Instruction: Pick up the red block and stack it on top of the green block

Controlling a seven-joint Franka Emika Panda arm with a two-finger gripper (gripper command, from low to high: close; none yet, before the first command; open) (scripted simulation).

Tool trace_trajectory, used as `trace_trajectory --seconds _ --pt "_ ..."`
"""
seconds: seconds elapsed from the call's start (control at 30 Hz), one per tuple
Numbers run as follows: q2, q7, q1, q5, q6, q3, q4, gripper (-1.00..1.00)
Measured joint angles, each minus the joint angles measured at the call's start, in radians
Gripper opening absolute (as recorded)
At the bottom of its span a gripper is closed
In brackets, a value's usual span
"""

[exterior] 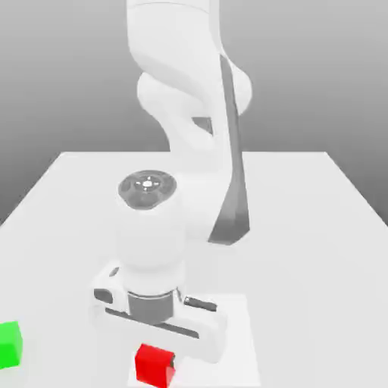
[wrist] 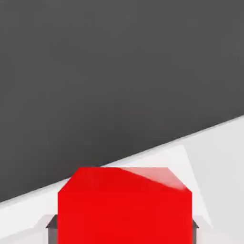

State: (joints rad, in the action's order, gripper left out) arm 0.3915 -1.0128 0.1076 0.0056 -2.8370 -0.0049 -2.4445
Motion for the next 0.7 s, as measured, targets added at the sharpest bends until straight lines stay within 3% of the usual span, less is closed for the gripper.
trace_trajectory --seconds 0.23,0.43,0.57,0.6,0.7 --pt "-0.166 0.003 0.034 0.009 0.165 -0.028 -0.003 -1.00" --pt "-0.156 0.029 0.195 0.068 0.257 -0.161 0.095 -1.00" --pt "-0.018 0.070 0.297 0.144 0.198 -0.189 0.168 -1.00" --pt "0.003 0.076 0.306 0.153 0.182 -0.186 0.173 1.00" --pt "0.003 0.076 0.306 0.153 0.182 -0.186 0.173 1.00"
